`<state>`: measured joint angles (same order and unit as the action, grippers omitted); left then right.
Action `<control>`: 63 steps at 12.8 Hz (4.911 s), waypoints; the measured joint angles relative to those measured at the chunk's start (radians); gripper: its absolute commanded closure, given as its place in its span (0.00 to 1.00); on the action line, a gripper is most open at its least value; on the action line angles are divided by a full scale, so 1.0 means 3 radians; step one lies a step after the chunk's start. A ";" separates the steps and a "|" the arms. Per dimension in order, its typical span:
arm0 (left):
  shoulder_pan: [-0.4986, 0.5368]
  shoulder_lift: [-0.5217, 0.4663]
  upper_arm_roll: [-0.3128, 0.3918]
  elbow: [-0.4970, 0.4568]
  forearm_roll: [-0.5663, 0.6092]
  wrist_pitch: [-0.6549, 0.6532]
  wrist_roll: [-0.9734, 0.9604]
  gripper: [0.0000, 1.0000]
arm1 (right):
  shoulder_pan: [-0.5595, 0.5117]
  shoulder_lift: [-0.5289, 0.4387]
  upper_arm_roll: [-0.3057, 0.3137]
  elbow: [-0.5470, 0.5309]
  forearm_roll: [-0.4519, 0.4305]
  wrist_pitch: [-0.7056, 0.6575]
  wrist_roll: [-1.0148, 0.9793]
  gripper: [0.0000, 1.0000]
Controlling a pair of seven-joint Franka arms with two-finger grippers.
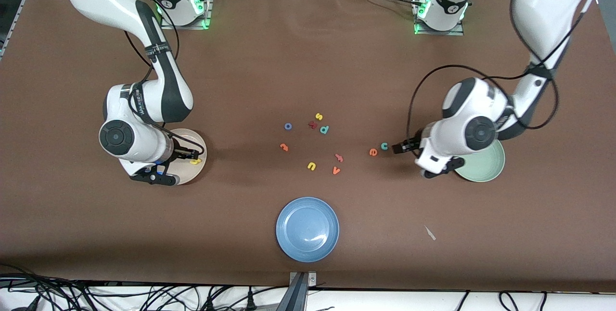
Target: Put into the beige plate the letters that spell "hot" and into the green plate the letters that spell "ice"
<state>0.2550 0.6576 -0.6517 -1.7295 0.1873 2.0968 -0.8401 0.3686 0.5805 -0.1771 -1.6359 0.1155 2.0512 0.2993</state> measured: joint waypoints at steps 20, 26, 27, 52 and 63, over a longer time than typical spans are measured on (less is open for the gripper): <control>-0.0507 0.0339 0.0345 -0.0015 0.0442 0.0329 -0.0406 0.43 | 0.1209 0.0578 0.0076 0.0295 0.0271 0.1204 0.3016 0.25; -0.0508 0.0369 0.0345 -0.0019 0.0443 0.0329 -0.0406 0.60 | 0.1362 0.0749 0.0076 0.0317 0.0271 0.1409 0.3174 0.25; -0.0508 0.0376 0.0345 -0.0019 0.0443 0.0329 -0.0405 0.63 | 0.1363 0.0751 0.0075 0.0318 0.0271 0.1409 0.3174 0.25; 0.0889 0.0070 0.0305 -0.0026 0.0565 -0.0863 0.2335 0.01 | 0.1429 0.0827 0.0064 0.0256 0.0270 0.1497 0.3171 0.76; 0.0512 -0.0098 -0.0187 0.0095 0.0210 -0.0763 0.0618 0.06 | 0.1426 0.0734 -0.0181 0.0349 0.0270 0.0937 0.2622 0.91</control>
<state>0.4087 0.6282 -0.7078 -1.7010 0.2503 1.8680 -0.6548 0.7963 0.8007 -0.2312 -1.5311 0.1964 2.3324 1.0860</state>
